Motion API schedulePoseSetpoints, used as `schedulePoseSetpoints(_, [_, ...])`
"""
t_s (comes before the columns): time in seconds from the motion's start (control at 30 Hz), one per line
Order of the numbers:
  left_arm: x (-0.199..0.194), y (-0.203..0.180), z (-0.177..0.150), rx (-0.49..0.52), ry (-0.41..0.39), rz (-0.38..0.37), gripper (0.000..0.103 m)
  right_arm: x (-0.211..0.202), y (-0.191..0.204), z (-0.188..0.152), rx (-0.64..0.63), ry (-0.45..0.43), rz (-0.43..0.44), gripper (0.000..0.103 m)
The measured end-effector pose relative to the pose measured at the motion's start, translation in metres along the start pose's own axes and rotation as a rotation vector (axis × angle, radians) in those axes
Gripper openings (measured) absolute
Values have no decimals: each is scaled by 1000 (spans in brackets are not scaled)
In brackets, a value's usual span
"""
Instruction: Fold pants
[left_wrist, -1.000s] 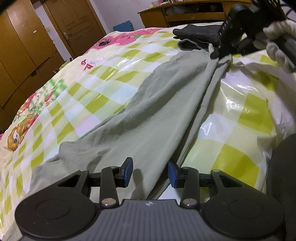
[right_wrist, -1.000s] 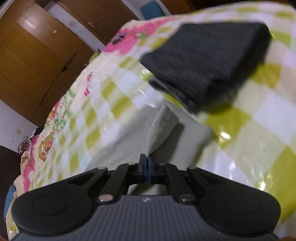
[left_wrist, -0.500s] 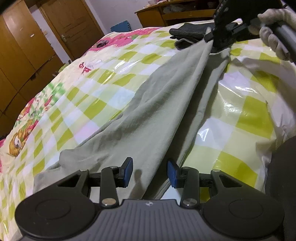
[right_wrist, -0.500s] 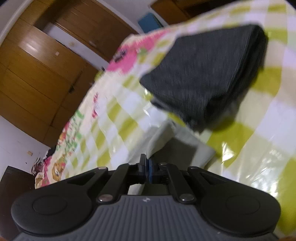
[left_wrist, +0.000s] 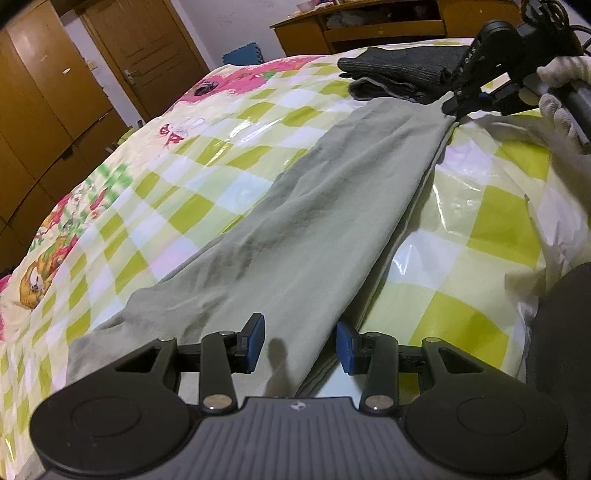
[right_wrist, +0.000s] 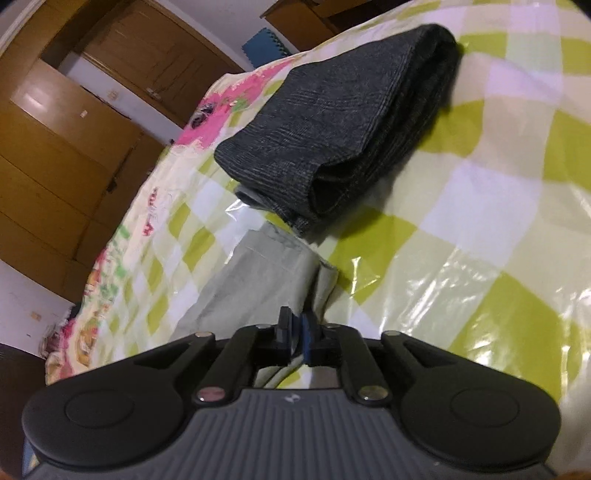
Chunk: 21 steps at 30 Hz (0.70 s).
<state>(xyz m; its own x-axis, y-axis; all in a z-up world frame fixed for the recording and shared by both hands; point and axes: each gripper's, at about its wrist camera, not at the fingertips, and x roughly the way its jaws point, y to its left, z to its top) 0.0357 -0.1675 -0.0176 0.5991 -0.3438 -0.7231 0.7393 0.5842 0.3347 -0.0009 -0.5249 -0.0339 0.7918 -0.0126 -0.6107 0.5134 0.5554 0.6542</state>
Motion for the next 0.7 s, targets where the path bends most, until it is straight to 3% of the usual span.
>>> schedulePoseSetpoints(0.23, [-11, 7, -18, -29, 4, 8, 59, -4, -7, -10, 55, -2, 20, 35])
schedulePoseSetpoints(0.47, [-13, 7, -17, -38, -2, 3, 59, 8, -3, -6, 67, 6, 19, 40])
schedulePoseSetpoints(0.7, [-8, 8, -14, -45, -2, -3, 60, 17, 1, -10, 68, 10, 71, 43])
